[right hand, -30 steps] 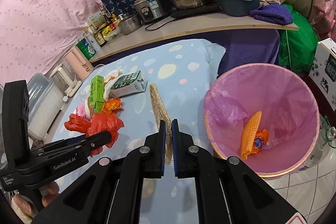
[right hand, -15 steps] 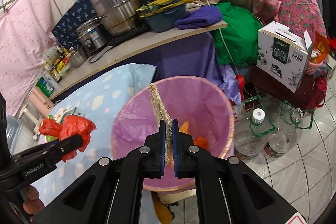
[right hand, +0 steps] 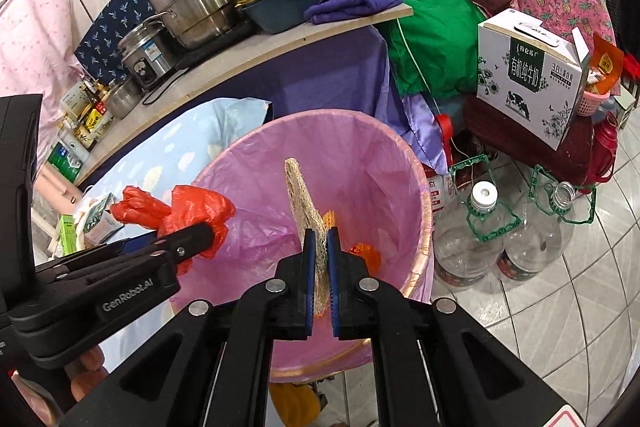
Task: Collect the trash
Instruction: 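Carry the sponge pad and red bag over the pink bin and open both grippers, then move both grippers back over the remaining items on the table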
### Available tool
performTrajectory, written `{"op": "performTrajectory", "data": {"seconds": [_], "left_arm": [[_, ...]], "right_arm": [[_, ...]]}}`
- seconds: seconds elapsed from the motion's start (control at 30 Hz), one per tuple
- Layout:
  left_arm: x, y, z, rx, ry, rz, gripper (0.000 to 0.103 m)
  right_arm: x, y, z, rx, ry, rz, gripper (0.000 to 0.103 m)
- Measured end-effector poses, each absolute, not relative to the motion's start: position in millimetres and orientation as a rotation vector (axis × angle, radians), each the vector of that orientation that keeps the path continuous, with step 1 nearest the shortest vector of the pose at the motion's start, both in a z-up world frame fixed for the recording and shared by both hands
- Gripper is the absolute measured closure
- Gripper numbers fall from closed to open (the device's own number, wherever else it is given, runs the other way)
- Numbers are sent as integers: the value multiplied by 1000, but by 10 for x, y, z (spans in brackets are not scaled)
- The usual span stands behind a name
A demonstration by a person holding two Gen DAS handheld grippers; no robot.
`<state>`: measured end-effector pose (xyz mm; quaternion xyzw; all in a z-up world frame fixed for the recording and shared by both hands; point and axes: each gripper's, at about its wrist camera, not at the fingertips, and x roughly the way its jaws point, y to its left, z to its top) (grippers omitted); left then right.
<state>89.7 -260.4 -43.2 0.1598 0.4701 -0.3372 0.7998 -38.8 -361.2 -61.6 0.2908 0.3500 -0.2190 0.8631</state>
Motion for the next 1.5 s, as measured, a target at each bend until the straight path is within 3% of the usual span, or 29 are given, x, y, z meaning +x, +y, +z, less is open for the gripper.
{"op": "performTrajectory", "data": {"seconds": [0.27, 0.4, 0.43, 0.53, 1.1, 1.5], "left_arm": [[935, -2581, -492, 344, 1018, -696, 66], [936, -2551, -482, 346, 1006, -670, 51], [931, -2546, -470, 345, 1000, -661, 44], [909, -2498, -403, 334, 962, -639, 35], [961, -2217, -195, 279, 922, -592, 33], [1174, -1450, -114, 188, 928, -469, 28]], "right_arm": [[-333, -3612, -653, 607, 745, -468, 91], [-320, -3598, -636, 605, 741, -468, 88], [-320, -3592, -627, 605, 739, -469, 84], [-323, -3568, -583, 599, 727, -472, 75], [-262, -3396, -342, 560, 695, -448, 66], [14, -2988, -191, 493, 701, -363, 61]]}}
